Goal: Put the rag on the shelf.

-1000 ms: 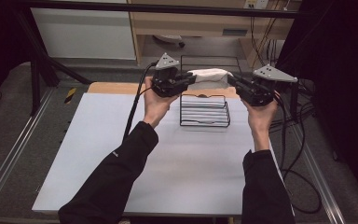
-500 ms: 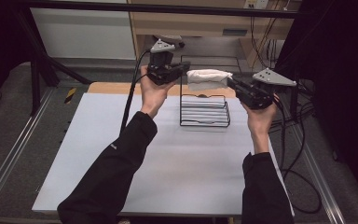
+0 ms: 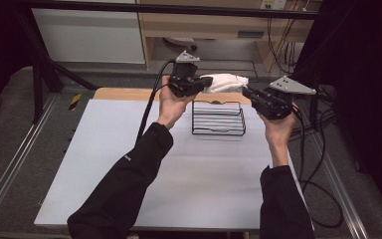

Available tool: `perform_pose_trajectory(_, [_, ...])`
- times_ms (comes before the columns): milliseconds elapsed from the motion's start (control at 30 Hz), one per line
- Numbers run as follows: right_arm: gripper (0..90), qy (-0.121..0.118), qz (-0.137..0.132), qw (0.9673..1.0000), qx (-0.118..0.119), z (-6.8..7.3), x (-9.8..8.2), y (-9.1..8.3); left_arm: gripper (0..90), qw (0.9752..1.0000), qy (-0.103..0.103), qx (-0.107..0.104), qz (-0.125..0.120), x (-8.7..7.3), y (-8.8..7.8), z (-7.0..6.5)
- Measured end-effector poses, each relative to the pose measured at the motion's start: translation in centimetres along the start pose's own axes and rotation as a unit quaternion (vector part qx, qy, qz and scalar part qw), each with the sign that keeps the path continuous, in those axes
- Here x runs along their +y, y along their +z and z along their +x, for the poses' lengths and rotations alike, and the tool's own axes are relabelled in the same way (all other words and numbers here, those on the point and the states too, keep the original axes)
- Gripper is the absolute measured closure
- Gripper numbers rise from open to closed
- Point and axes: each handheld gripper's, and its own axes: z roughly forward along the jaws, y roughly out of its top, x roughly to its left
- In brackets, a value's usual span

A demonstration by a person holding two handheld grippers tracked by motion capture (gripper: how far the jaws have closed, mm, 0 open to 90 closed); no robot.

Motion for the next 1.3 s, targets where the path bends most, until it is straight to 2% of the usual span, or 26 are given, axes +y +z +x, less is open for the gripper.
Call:
perform_pose_trajectory(200, [71.5, -0.007, 0.011, 0.9999, 0.008, 0.1, 0.0, -0.4, 89.5, 1.0000, 0.003, -0.001, 0.006, -0.7, 0.4, 0.1])
perform_pose_trajectory(300, [60.5, -0.012, 0.003, 0.9999, 0.010, 0.3, 0.1, -0.6, 89.5, 1.0000, 0.002, 0.002, 0.009, -0.9, 0.6, 0.2])
perform_pose_trajectory(333, [59.3, -0.012, -0.002, 0.9999, 0.010, 0.3, 0.1, -0.7, 89.5, 0.9999, 0.004, 0.003, 0.012, -1.0, 0.7, 0.2])
perform_pose_trajectory(433, [61.2, -0.008, -0.011, 0.9998, 0.018, 0.5, 0.4, -0.8, 89.6, 0.9998, 0.008, 0.008, 0.018, -1.5, 0.9, 0.2])
perform_pose_trajectory(567, [79.6, 0.005, 0.008, 0.9998, 0.016, 0.8, 0.6, -0.1, 89.5, 0.9998, 0.007, 0.007, 0.018, -2.0, 1.3, 0.4])
perform_pose_trajectory(667, [86.8, 0.012, 0.024, 0.9995, 0.015, 0.9, 0.3, 1.0, 89.5, 0.9997, 0.012, 0.010, 0.019, -2.4, 1.5, 0.4])
perform_pose_trajectory(733, [88.3, 0.016, 0.035, 0.9992, 0.012, 0.9, -0.1, 1.8, 89.5, 0.9997, 0.012, 0.011, 0.020, -2.5, 1.7, 0.6])
perform_pose_trajectory(867, [88.2, 0.026, 0.046, 0.9986, 0.001, 0.5, -1.0, 2.9, 89.5, 0.9996, 0.012, 0.015, 0.019, -2.8, 2.0, 0.8])
perform_pose_trajectory(1033, [86.8, 0.031, 0.043, 0.9986, -0.005, 0.0, -1.3, 3.8, 89.5, 0.9996, 0.014, 0.020, 0.016, -2.9, 2.3, 1.0])
perform_pose_trajectory(1200, [85.2, 0.031, 0.040, 0.9987, -0.004, 0.0, -1.3, 3.8, 89.4, 0.9997, 0.011, 0.017, 0.012, -3.0, 2.2, 1.0])
perform_pose_trajectory(1300, [79.7, 0.025, 0.036, 0.9990, 0.001, 0.3, -1.2, 3.2, 89.1, 0.9996, 0.020, 0.013, 0.013, -3.2, 1.4, 0.7])
